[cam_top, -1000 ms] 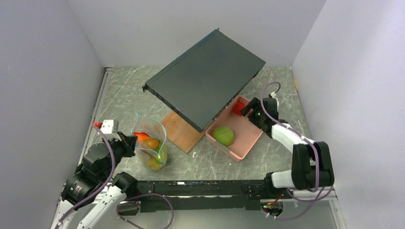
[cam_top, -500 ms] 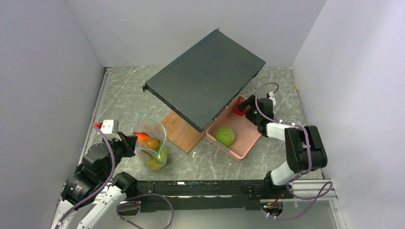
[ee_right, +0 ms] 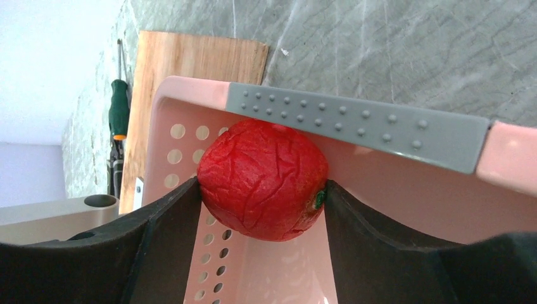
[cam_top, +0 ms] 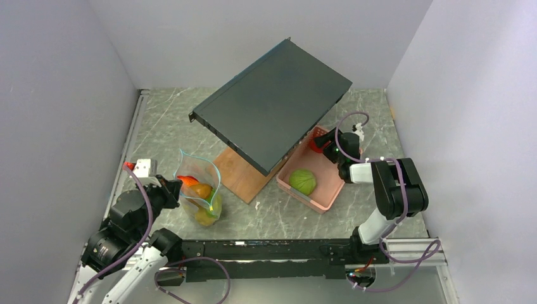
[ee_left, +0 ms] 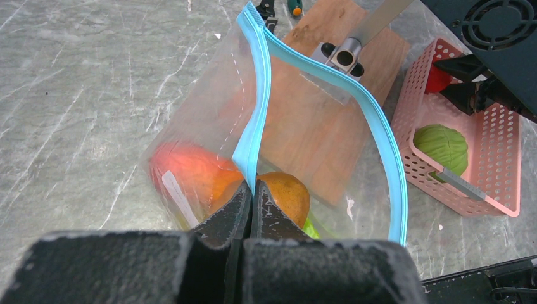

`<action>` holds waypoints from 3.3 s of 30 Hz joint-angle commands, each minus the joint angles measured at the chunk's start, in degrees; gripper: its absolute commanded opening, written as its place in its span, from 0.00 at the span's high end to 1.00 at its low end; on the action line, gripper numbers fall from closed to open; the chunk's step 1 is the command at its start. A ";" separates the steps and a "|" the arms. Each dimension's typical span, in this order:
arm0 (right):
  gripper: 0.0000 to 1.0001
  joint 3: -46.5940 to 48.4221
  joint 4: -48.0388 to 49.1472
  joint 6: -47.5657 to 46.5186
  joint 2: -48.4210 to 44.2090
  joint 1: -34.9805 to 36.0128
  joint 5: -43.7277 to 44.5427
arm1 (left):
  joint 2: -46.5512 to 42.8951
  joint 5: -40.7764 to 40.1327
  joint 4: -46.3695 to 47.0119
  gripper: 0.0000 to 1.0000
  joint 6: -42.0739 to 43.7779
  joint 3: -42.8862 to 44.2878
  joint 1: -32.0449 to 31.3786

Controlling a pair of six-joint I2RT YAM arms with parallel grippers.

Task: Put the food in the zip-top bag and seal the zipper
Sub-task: Pick up the fake fruit from the bin, then place the fake fruit in the zipper food storage bag.

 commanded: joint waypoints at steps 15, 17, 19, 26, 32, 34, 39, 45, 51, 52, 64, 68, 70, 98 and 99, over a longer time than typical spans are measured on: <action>0.75 -7.19 -14.78 -9.93 -27.59 1.33 -3.71 | 0.73 0.12 1.92 1.00 0.52 0.64 0.20; 0.76 -9.32 -20.62 -13.25 -36.04 2.37 -3.71 | 0.78 0.07 2.00 1.00 0.52 0.64 0.21; 0.76 -10.24 -27.91 -15.79 -43.31 3.45 -2.47 | 0.75 -0.09 1.80 1.00 0.33 0.67 0.22; 0.83 -13.03 -44.86 -14.10 -62.44 9.04 -8.27 | 0.85 -0.58 1.79 1.00 0.11 0.66 0.23; 0.85 -13.21 -45.08 -9.96 -71.56 24.64 -9.08 | 0.12 -1.68 1.22 1.00 -0.51 0.73 0.24; 0.86 -12.86 -45.57 -8.19 -71.49 30.67 -6.23 | -0.32 -2.11 0.94 1.00 -0.81 0.77 0.22; 0.87 -13.95 -41.23 -7.45 -72.13 45.65 -1.23 | -0.44 -2.73 0.57 1.00 -1.19 0.77 0.21; 0.86 -9.57 -36.06 -11.56 -64.03 63.28 7.70 | 0.81 -3.38 -0.07 1.00 -1.64 1.08 0.22; 0.86 0.62 -29.66 -19.44 -47.72 86.20 20.25 | 0.82 -4.07 -0.40 1.00 -2.10 1.08 0.21; 0.86 2.61 -28.36 -20.81 -44.86 88.51 21.49 | 0.87 -3.95 -0.42 1.00 -2.10 1.08 0.25; 0.87 24.94 -28.73 -33.42 -22.51 93.43 29.55 | 1.54 -3.64 -0.54 1.00 -2.10 1.16 -0.15; 0.88 31.87 -32.46 -36.82 -18.65 93.38 36.14 | 0.62 -3.92 -0.53 1.00 -2.19 1.16 -0.17; 0.89 34.99 -34.05 -38.19 -16.85 93.31 41.53 | 0.16 -4.00 -0.44 1.00 -2.10 1.07 -0.16; 0.17 66.76 -49.93 -34.69 9.49 74.07 40.73 | 1.49 -3.32 -0.29 1.00 -1.71 1.02 -0.29; 0.15 65.96 -49.91 -34.32 8.96 74.06 40.07 | 1.45 -3.30 -0.17 1.00 -1.68 1.07 -0.30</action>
